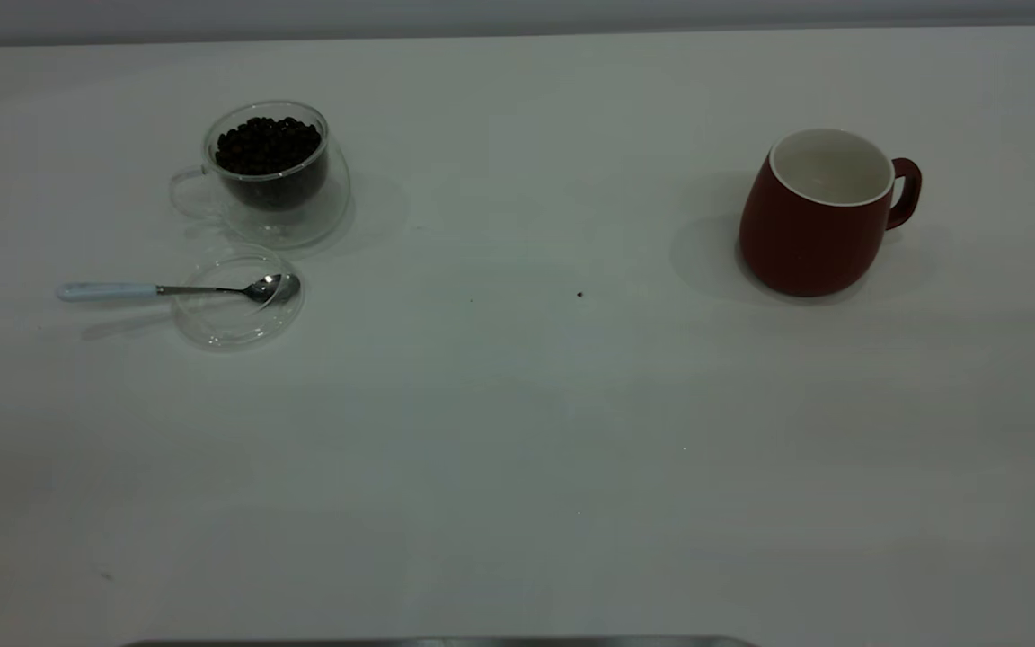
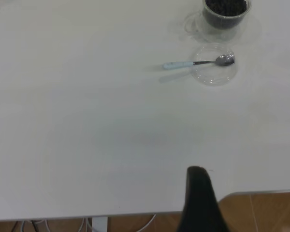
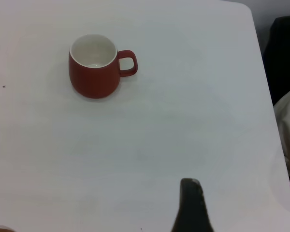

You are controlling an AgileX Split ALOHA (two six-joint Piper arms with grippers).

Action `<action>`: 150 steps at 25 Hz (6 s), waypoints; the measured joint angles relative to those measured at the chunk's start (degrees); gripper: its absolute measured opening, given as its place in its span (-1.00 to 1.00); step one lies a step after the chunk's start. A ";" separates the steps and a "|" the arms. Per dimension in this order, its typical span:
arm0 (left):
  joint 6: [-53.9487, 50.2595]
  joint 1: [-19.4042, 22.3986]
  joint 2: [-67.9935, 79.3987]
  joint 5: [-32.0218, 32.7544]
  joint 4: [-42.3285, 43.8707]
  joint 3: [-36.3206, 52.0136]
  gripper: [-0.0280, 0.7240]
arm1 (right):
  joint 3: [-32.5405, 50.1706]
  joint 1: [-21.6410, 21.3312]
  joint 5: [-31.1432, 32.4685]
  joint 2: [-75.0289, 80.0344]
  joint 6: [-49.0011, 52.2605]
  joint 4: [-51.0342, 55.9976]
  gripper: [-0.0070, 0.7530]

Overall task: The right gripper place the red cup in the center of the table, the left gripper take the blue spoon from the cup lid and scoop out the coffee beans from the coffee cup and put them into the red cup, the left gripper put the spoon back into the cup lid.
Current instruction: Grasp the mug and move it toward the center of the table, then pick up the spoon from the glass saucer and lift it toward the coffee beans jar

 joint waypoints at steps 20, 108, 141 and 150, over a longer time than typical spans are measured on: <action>0.00 0.00 0.00 0.00 0.00 0.00 0.59 | -1.60 0.00 -6.47 21.35 2.75 -7.88 0.56; 0.00 0.00 -0.02 0.00 0.12 0.00 0.59 | -58.40 31.71 -28.31 120.51 -32.00 7.23 0.56; 0.00 0.00 -0.02 0.00 0.07 0.00 0.59 | -7.87 18.38 3.45 27.55 -0.44 2.35 0.57; 0.00 0.00 -0.02 0.00 0.07 0.00 0.59 | -2.15 3.88 2.64 9.08 -0.44 1.13 0.57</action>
